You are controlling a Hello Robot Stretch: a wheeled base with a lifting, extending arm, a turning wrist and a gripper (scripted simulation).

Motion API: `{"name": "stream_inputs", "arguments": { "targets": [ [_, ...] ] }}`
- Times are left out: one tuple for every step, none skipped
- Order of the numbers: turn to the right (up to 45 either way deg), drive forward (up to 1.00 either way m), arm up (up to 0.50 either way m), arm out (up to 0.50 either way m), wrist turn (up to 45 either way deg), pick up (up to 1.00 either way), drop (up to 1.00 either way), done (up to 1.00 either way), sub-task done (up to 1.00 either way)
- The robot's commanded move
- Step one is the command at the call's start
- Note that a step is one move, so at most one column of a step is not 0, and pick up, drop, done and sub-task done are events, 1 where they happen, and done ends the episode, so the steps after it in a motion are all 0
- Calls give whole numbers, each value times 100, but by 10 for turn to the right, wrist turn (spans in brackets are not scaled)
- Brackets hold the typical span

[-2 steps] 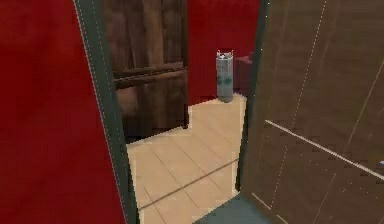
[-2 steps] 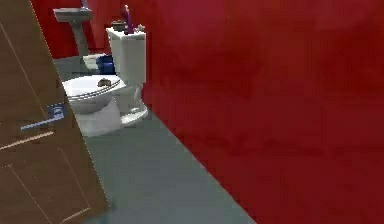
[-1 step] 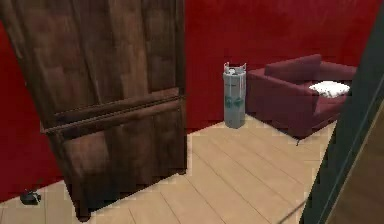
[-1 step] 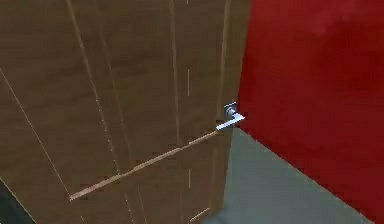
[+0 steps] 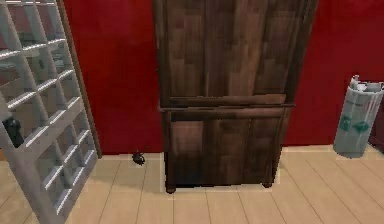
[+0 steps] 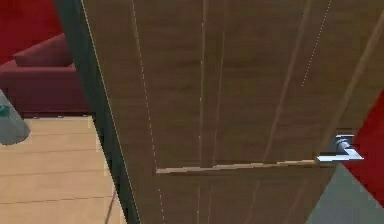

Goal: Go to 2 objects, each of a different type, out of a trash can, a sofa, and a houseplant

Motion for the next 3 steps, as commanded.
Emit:
{"name": "stream_inputs", "arguments": {
  "targets": [
    [0, 40, 0, 0, 0, 0, 0, 0, 0],
    [360, 0, 0, 0, 0, 0, 0, 0, 0],
    [0, 45, 0, 0, 0, 0, 0, 0, 0]
  ]
}}
